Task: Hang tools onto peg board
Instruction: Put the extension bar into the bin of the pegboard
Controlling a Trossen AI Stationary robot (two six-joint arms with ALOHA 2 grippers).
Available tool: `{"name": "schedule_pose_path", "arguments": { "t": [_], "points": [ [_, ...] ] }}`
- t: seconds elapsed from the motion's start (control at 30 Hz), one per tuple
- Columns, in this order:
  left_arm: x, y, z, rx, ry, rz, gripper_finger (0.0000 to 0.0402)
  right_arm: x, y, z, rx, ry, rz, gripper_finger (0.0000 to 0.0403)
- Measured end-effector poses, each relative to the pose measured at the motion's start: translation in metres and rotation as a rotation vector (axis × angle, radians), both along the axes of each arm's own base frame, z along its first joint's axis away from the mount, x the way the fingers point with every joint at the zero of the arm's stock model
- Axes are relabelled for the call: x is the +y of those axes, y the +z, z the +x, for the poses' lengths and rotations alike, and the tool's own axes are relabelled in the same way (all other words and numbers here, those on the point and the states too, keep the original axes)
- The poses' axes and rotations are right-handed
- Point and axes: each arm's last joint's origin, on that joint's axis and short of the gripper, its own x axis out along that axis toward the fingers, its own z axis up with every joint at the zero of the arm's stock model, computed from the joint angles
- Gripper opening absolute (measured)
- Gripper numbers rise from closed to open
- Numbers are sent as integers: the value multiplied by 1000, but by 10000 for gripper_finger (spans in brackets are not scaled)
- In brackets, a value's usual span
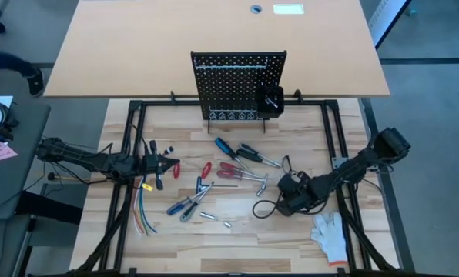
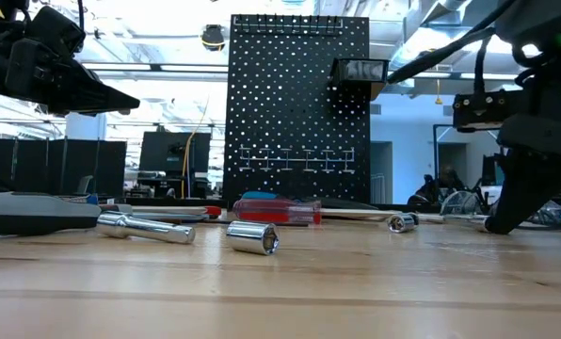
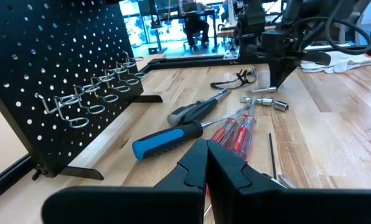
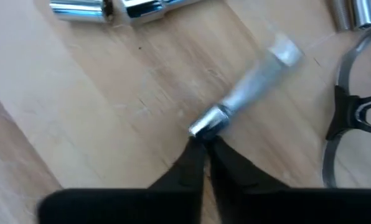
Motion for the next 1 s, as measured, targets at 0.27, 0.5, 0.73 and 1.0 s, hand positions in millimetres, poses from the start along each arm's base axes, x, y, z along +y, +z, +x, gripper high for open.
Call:
{"name": "schedule_pose_path", "arguments": {
  "t": [0.27,0.5,0.73,1.0],
  "points": [
    [0,0,0,0,0,0,0,5,9,3,15,-10,-26,6],
    [0,0,0,0,0,0,0,8,22,5,101,45,-48,3],
    [0,0,0,0,0,0,0,8,23,5,106,-3,-12,40],
    [0,0,0,0,0,0,0,8,23,7,69,-88,28,203]
  ]
}}
